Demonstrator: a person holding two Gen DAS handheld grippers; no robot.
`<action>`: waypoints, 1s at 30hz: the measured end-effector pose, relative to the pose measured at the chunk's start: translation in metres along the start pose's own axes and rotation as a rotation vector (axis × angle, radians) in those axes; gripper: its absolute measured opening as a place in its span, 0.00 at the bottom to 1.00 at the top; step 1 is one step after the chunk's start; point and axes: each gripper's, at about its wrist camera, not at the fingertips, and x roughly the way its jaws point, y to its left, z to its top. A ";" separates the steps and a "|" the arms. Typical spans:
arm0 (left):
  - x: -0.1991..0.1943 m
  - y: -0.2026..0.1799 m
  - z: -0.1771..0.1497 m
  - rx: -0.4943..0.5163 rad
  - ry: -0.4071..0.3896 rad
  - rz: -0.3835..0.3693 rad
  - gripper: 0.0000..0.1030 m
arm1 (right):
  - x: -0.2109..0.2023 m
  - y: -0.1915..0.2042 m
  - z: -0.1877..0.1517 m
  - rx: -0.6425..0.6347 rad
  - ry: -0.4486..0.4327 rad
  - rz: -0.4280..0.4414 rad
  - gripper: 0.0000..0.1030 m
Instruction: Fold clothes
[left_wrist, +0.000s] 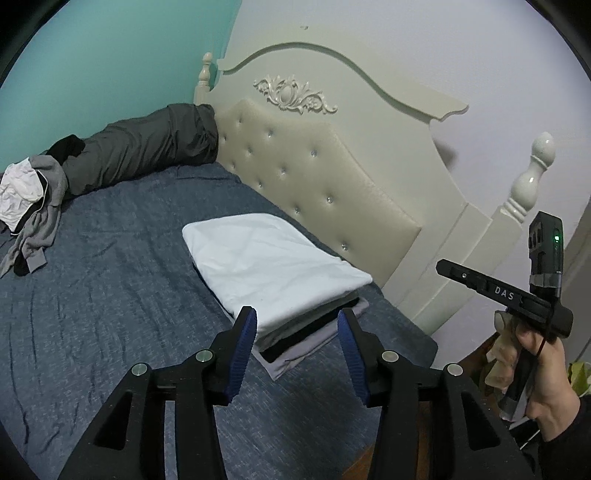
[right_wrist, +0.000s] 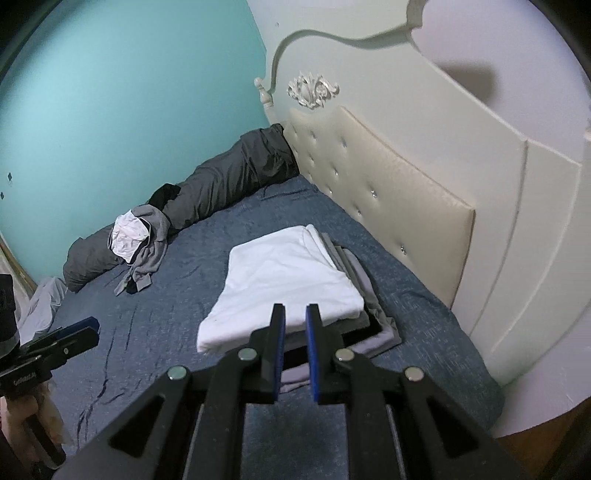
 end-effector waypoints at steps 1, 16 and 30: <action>-0.005 -0.001 -0.001 0.002 -0.004 -0.001 0.49 | -0.006 0.003 -0.001 -0.002 -0.006 0.002 0.10; -0.059 -0.002 -0.011 0.030 -0.056 0.000 0.58 | -0.060 0.050 -0.021 -0.015 -0.062 0.008 0.22; -0.092 0.000 -0.027 0.057 -0.078 -0.001 0.71 | -0.096 0.075 -0.045 0.001 -0.091 -0.008 0.48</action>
